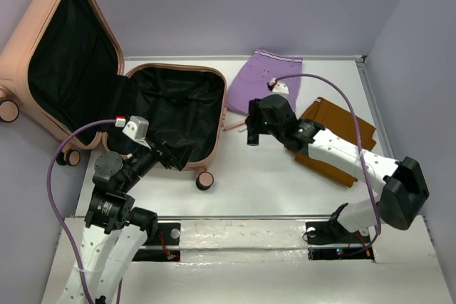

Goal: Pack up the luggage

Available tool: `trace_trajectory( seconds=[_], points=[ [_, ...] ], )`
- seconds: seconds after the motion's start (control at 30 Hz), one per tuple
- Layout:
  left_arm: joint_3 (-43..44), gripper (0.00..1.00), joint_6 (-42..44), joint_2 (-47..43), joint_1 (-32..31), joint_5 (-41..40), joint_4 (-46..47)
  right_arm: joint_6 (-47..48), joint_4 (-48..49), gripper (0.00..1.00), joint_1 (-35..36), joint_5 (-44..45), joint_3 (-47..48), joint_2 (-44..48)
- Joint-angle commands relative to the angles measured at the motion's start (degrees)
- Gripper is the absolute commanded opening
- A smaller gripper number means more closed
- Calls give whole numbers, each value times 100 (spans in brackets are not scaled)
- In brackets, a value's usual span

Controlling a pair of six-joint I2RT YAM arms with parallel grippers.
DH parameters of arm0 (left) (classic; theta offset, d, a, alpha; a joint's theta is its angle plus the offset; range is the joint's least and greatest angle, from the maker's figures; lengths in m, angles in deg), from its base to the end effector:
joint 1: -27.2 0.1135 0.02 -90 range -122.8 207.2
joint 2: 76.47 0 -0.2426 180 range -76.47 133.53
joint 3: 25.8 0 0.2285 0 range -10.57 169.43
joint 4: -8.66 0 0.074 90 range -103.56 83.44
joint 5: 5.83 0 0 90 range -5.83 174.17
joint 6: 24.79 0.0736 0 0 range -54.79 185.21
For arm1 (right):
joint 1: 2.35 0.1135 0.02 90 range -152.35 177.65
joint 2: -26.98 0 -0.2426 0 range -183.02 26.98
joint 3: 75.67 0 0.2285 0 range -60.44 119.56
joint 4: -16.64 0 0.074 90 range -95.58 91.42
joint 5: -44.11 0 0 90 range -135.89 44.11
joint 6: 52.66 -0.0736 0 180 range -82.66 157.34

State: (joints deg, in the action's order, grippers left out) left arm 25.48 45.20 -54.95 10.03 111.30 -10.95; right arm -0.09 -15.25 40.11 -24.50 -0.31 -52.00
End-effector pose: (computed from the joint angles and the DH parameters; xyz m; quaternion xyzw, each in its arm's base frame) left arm 0.1143 -0.0704 0.3405 0.1644 0.6281 -0.3803 0.6586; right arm 0.2525 0.1947 0.2544 0.0465 0.8765 0.1623 0.4508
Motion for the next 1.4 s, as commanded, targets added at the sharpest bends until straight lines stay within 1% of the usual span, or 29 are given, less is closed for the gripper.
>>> trace_trajectory(
  seconds=[0.0, 0.13, 0.17, 0.2, 0.23, 0.3, 0.33, 0.43, 0.47, 0.5, 0.53, 0.63, 0.67, 0.73, 0.8, 0.9, 0.93, 0.97, 1.0, 1.03, 1.07, 1.13, 1.17, 1.2, 1.23, 1.27, 1.3, 1.33, 1.37],
  points=[
    [33, 99, 6, -86, -6, -102, 210, 394, 1067, 23, 552, -572, 1103, -519],
    [95, 99, 23, -148, 3, -454, 61, 403, 1499, 24, 833, -1039, 2035, -1355],
    [95, 99, 23, -174, 12, -611, 17, 394, 1604, 25, 939, -1136, 2402, -1766],
    [104, 99, 23, -200, 12, -700, -18, 386, 1596, 26, 992, -1198, 2632, -1770],
    [130, 99, 23, -209, 12, -762, -54, 377, 1605, 26, 993, -1268, 2843, -2222],
    [148, 99, 23, -227, 12, -902, -106, 315, 1605, 28, 1063, -1304, 3431, -2647],
    [165, 99, 15, -227, 12, -938, -115, 307, 1588, 28, 1063, -1330, 3626, -3058],
    [191, 99, 15, -210, 12, -1008, -159, 245, 1570, 33, 1063, -1251, 4312, -3709],
    [200, 99, 15, -209, 12, -1017, -159, 236, 1570, 39, 1063, -1234, 4461, -3852],
    [192, 99, 15, -201, 12, -1035, -151, 236, 1535, 43, 1063, -1233, 4767, -3992],
    [218, 99, 6, -192, 12, -1052, -159, 219, 1483, 54, 1063, -1260, 4927, -4263],
    [253, 99, 15, -148, 12, -1105, -142, 218, 1228, 73, 1063, -1435, 5411, -4503],
    [262, 99, 15, -122, 12, -1114, -116, 253, 1149, 82, 1063, -1453, 5464, -4503],
    [271, 99, -12, -60, 12, -1114, -72, 306, 1105, 86, 1063, -1418, 5413, -4364],
    [306, 99, -73, 10, 12, -1044, 7, 315, 1069, 86, 949, -1409, 5220, -3934],
    [429, 96, -205, 133, 12, -825, 209, 307, 1078, 82, 668, -1330, 4395, -3188],
    [525, 95, -336, 273, 12, -728, 288, 376, 1095, 80, 606, -1261, 3766, -2524],
    [578, 95, -398, 370, 12, -501, 393, 464, 1121, 72, 554, -1181, 3412, -2143],
    [691, 94, -555, 614, 12, -403, 542, 543, 1139, 70, 475, -894, 3051, -1365],
    [736, 94, -652, 773, 3, -298, 622, 587, 1139, 70, 474, -760, 2656, -939],
    [771, 94, -758, 923, 3, -140, 849, 649, 1139, 62, 387, -707, 1826, -517],
    [807, 91, -995, 1371, -111, 107, 1131, 641, 1043, 58, 272, -479, 951, 344],
    [824, 90, -1161, 1503, -224, 47, 1254, 597, 956, 57, 167, -373, 529, 1236],
    [859, 90, -1172, 1783, -382, -276, 1395, 475, 755, 54, 106, -276, -258, 1680],
    [981, 89, -1146, 1960, -862, -514, 1405, 421, 613, 53, -8, -93, -614, 2119],
    [1061, 88, -1050, 2118, -1163, -821, 1405, 360, 455, 53, -9, 14, -913, 2550],
    [1140, 87, -988, 2311, -1505, -1128, 1414, 220, 254, 53, -9, 154, -1169, 3320],
    [1358, 87, -796, 2739, -2205, -1801, 1405, 27, -131, 53, -70, 373, -1580, 3980],
    [1508, 86, -794, 2987, -2534, -2156, 1388, 25, -300, 53, -71, 418, -1750, 3987]
  ],
)
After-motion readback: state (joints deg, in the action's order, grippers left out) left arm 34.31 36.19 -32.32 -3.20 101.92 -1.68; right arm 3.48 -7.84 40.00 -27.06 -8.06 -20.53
